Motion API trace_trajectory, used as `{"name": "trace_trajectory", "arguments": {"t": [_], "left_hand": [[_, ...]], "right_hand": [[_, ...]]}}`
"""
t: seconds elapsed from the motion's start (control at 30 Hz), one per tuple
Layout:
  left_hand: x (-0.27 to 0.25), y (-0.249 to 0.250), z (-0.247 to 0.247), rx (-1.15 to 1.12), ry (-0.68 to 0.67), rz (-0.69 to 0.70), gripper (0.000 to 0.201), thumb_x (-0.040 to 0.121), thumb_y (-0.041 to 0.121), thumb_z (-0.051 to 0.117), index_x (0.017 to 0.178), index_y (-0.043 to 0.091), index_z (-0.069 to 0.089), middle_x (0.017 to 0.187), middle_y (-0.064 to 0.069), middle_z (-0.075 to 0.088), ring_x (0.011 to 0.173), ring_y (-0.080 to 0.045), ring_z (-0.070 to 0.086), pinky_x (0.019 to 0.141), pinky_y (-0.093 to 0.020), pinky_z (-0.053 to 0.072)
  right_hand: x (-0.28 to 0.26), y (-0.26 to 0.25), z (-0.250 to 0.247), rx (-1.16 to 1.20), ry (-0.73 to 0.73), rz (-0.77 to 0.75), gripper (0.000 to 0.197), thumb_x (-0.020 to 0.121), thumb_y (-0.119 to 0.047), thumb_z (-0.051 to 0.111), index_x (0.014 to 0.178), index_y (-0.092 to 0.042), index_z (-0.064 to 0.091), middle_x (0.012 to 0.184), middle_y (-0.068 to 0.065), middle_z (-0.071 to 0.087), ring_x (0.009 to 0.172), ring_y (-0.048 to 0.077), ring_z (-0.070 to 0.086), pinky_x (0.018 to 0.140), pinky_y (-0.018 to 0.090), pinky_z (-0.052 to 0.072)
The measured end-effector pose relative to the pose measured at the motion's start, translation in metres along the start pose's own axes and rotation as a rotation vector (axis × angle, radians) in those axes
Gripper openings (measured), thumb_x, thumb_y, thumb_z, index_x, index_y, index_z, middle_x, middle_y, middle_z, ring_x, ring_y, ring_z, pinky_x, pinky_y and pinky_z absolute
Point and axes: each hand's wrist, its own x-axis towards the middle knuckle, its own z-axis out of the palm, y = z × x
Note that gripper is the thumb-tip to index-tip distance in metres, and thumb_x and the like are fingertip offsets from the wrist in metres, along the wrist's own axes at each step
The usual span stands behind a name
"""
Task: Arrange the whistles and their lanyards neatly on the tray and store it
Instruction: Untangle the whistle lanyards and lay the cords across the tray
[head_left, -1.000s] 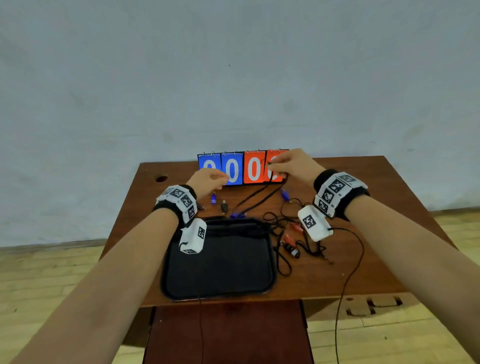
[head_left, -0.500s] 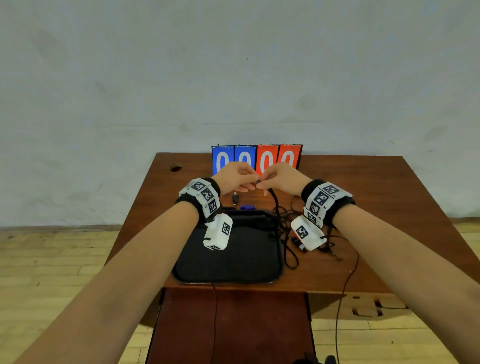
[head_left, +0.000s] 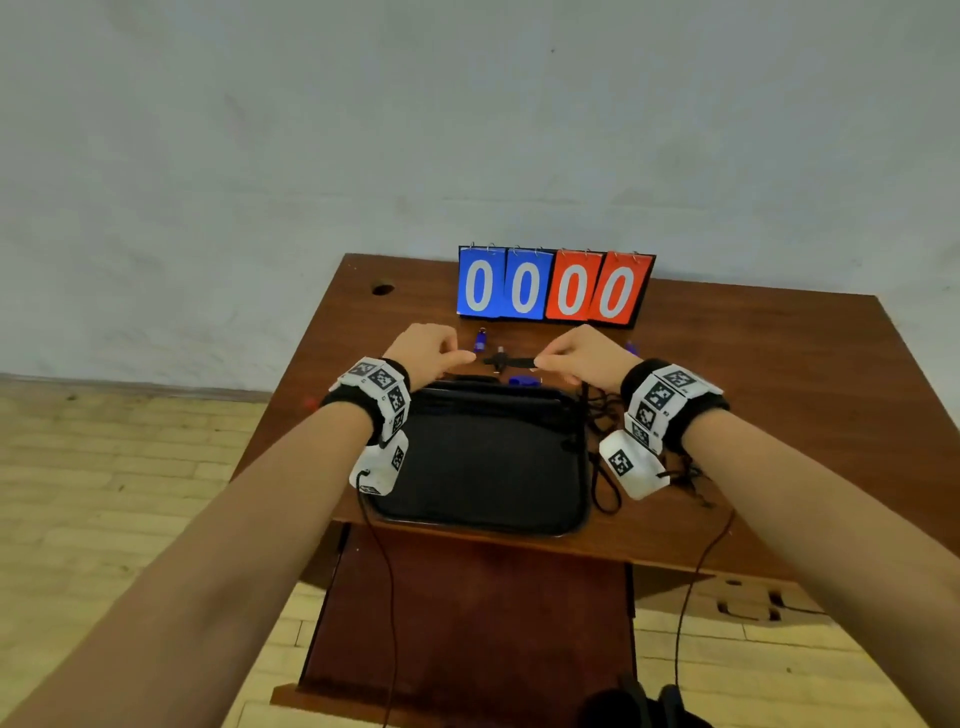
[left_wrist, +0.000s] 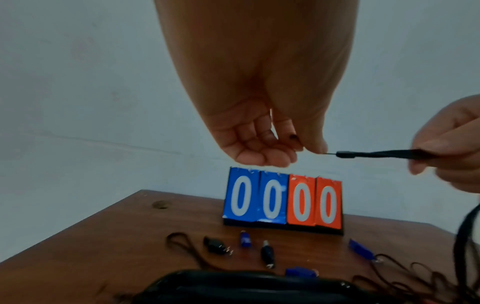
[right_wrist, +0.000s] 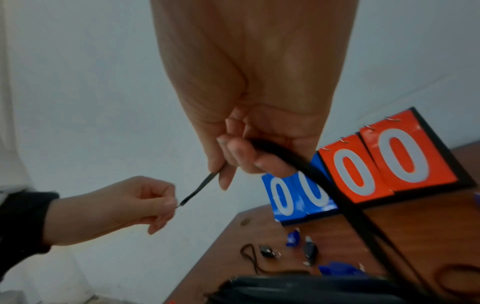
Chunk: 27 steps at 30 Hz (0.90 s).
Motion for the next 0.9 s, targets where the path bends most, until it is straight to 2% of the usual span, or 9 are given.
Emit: {"name": "trace_trajectory", "arguments": {"t": [0.17, 0.27, 0.37, 0.43, 0.5, 0.6, 0.67, 0.77, 0.9], "left_hand": [[-0.002, -0.052, 0.013, 0.006, 0.003, -0.113, 0.022, 0.091, 0.033, 0.059, 0.078, 0.015, 0.055, 0.079, -0.004, 0.063, 0.075, -0.018, 0.061, 0.071, -0.029, 0.047], [0.000, -0.086, 0.023, 0.020, 0.000, -0.184, 0.021, 0.092, 0.031, 0.058, 0.081, 0.013, 0.058, 0.078, -0.004, 0.064, 0.078, -0.021, 0.060, 0.067, -0.029, 0.042], [0.005, -0.111, 0.030, -0.041, -0.009, -0.245, 0.020, 0.092, 0.030, 0.058, 0.081, 0.014, 0.058, 0.072, 0.002, 0.061, 0.079, -0.021, 0.061, 0.066, -0.028, 0.040], [0.012, -0.114, 0.038, -0.119, -0.031, -0.214, 0.015, 0.091, 0.028, 0.059, 0.086, 0.014, 0.060, 0.078, 0.002, 0.064, 0.085, -0.020, 0.062, 0.071, -0.027, 0.042], [0.020, -0.102, 0.048, -0.223, -0.092, -0.130, 0.016, 0.091, 0.025, 0.060, 0.101, 0.013, 0.063, 0.099, -0.003, 0.066, 0.097, -0.018, 0.059, 0.082, -0.026, 0.042], [0.032, -0.065, 0.061, -0.401, -0.277, 0.040, 0.034, 0.094, 0.022, 0.055, 0.127, 0.017, 0.056, 0.123, -0.005, 0.061, 0.113, -0.017, 0.056, 0.097, -0.025, 0.040], [0.039, -0.043, 0.064, -0.470, -0.403, 0.119, 0.038, 0.095, 0.022, 0.052, 0.134, 0.020, 0.050, 0.130, -0.001, 0.056, 0.117, -0.012, 0.052, 0.101, -0.026, 0.038], [0.048, -0.031, 0.062, -0.407, -0.499, 0.187, 0.031, 0.095, 0.024, 0.052, 0.124, 0.016, 0.060, 0.121, 0.004, 0.062, 0.110, -0.007, 0.054, 0.095, -0.019, 0.036], [0.054, -0.046, 0.055, -0.458, -0.476, 0.133, 0.026, 0.096, 0.023, 0.050, 0.105, 0.009, 0.070, 0.084, -0.002, 0.069, 0.084, -0.008, 0.062, 0.083, -0.021, 0.045]], "right_hand": [[0.011, 0.034, 0.012, 0.081, -0.032, 0.128, 0.020, 0.094, -0.021, 0.056, 0.092, -0.009, 0.072, 0.055, -0.002, 0.051, 0.043, 0.007, 0.039, 0.049, 0.020, 0.034], [0.017, 0.052, 0.017, 0.132, -0.018, 0.205, 0.016, 0.093, -0.018, 0.058, 0.088, -0.011, 0.072, 0.053, -0.002, 0.049, 0.046, 0.010, 0.037, 0.048, 0.021, 0.033], [0.020, 0.062, 0.024, 0.181, 0.014, 0.263, 0.019, 0.093, -0.014, 0.057, 0.096, -0.002, 0.071, 0.051, -0.002, 0.044, 0.043, 0.008, 0.034, 0.046, 0.019, 0.030], [0.023, 0.061, 0.028, 0.180, 0.009, 0.285, 0.020, 0.093, -0.013, 0.057, 0.098, 0.000, 0.071, 0.051, -0.003, 0.044, 0.042, 0.007, 0.033, 0.045, 0.018, 0.030], [0.027, 0.054, 0.032, 0.178, -0.019, 0.290, 0.019, 0.093, -0.014, 0.057, 0.097, -0.001, 0.071, 0.053, -0.001, 0.043, 0.043, 0.007, 0.033, 0.044, 0.016, 0.029], [0.037, 0.039, 0.035, 0.161, -0.070, 0.275, 0.018, 0.093, -0.018, 0.058, 0.096, -0.006, 0.071, 0.054, -0.001, 0.045, 0.040, 0.003, 0.035, 0.045, 0.015, 0.032], [0.044, 0.028, 0.036, 0.136, -0.093, 0.258, 0.019, 0.093, -0.021, 0.058, 0.096, -0.008, 0.071, 0.053, -0.003, 0.047, 0.042, 0.004, 0.037, 0.048, 0.017, 0.035], [0.055, 0.018, 0.037, 0.123, -0.067, 0.239, 0.018, 0.093, -0.022, 0.058, 0.096, -0.010, 0.071, 0.048, -0.006, 0.046, 0.042, 0.006, 0.035, 0.050, 0.019, 0.035], [0.066, 0.013, 0.038, 0.132, -0.009, 0.244, 0.018, 0.093, -0.021, 0.058, 0.097, -0.008, 0.070, 0.042, -0.008, 0.047, 0.039, 0.004, 0.037, 0.050, 0.019, 0.036]]}}
